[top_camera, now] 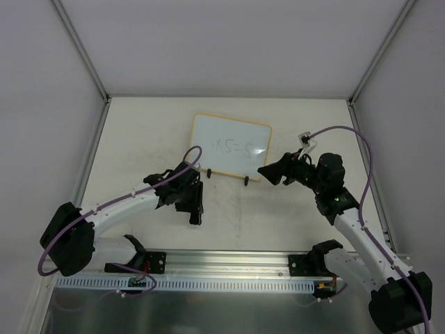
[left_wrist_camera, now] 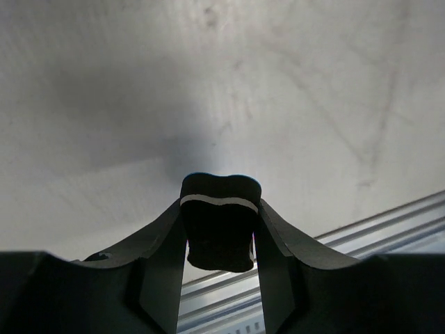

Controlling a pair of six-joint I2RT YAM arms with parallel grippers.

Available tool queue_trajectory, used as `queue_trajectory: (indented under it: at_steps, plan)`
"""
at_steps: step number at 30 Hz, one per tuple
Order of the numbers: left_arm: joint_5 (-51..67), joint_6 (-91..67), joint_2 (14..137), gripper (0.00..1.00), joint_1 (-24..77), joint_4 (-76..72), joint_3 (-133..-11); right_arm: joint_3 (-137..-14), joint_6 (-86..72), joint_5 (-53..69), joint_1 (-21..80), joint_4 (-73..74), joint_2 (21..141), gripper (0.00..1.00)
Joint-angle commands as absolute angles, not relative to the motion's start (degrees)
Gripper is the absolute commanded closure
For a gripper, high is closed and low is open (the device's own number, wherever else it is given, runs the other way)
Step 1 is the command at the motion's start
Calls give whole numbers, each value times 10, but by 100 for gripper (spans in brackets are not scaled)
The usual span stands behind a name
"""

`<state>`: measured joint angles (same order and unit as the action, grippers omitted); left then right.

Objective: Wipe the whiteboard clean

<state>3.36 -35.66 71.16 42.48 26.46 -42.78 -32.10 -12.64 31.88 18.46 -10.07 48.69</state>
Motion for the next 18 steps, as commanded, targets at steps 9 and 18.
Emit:
queue_trajectory:
  at_steps: [9, 18]
  plan:
    - [-52, -362, 765, 100, 432, 326, -443, -318, -117, 382, 66, -196, 551, 26]
    - [-79, -367, 793, 100, 431, 330, -439, -289, -170, 459, 13, -453, 691, 18]
